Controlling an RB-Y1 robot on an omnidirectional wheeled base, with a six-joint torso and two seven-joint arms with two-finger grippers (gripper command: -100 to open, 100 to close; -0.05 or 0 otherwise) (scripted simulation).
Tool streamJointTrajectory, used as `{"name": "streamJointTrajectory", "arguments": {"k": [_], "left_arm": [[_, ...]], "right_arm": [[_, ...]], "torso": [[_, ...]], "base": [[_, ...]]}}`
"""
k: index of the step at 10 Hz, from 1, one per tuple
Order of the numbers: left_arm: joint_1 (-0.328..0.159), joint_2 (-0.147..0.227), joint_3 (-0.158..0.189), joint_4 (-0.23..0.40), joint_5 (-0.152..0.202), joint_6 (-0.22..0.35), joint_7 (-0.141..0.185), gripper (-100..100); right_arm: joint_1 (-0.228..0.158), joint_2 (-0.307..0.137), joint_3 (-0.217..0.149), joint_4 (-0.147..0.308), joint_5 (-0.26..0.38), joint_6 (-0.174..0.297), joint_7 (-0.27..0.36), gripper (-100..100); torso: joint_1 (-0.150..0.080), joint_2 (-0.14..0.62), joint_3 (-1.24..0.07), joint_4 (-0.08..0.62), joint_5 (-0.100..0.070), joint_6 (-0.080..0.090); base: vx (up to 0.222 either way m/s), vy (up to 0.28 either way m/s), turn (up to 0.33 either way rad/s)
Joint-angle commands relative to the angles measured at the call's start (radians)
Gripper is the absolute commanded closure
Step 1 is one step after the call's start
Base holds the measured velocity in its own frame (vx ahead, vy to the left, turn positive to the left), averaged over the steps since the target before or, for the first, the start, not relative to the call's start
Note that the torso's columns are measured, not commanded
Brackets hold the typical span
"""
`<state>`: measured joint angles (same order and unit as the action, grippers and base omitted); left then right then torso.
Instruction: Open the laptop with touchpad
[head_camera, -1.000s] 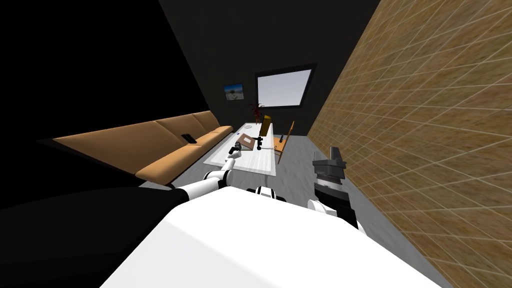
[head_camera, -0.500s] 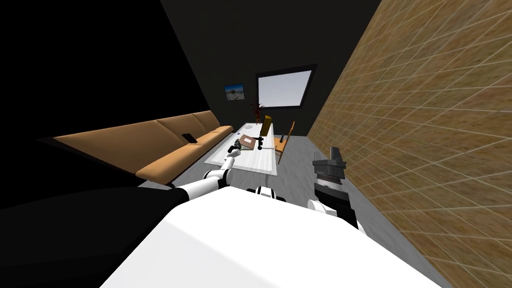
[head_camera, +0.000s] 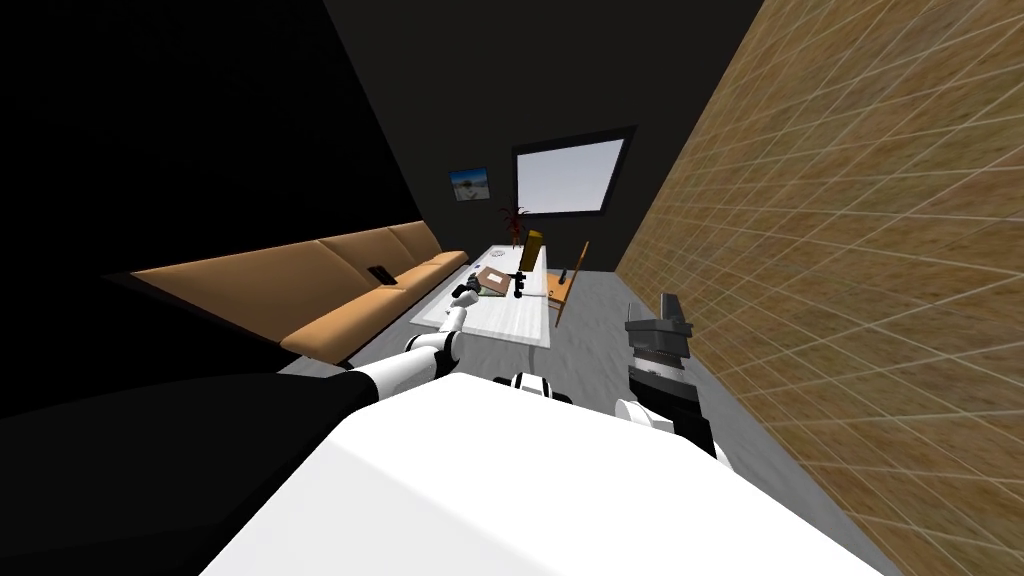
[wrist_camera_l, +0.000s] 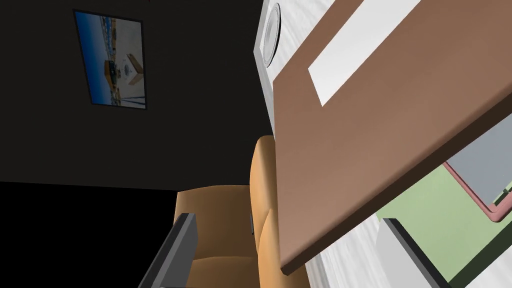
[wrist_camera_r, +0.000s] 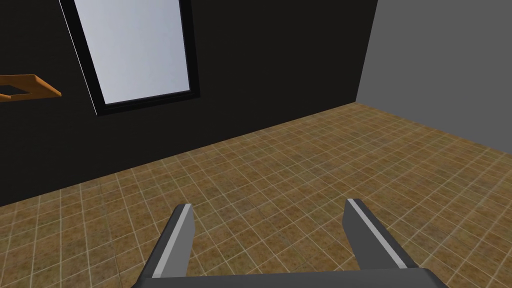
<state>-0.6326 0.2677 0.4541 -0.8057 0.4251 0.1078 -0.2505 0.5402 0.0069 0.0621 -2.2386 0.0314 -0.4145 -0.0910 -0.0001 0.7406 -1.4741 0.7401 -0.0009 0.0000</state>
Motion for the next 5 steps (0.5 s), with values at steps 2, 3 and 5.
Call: {"name": "streamJointTrajectory", "arguments": {"k": [2,3,5], "left_arm": [[0.000,0.000,0.000,0.000,0.000,-0.001,0.000,0],[0.000,0.000,0.000,0.000,0.000,-0.001,0.000,0],[0.000,0.000,0.000,0.000,0.000,-0.001,0.000,0]], "right_arm": [[0.000,0.000,0.000,0.000,0.000,0.000,0.000,0],[0.000,0.000,0.000,0.000,0.000,0.000,0.000,0],[0.000,0.000,0.000,0.000,0.000,0.000,0.000,0]], "torso": [[0.001,-0.003,-0.002,-0.002,0.001,0.000],[0.001,-0.004,-0.003,-0.002,0.001,0.000],[0.000,-0.003,-0.002,-0.002,0.001,0.000]], "base": [[0.000,0.000,0.000],[0.000,0.000,0.000],[0.000,0.000,0.000]]}}
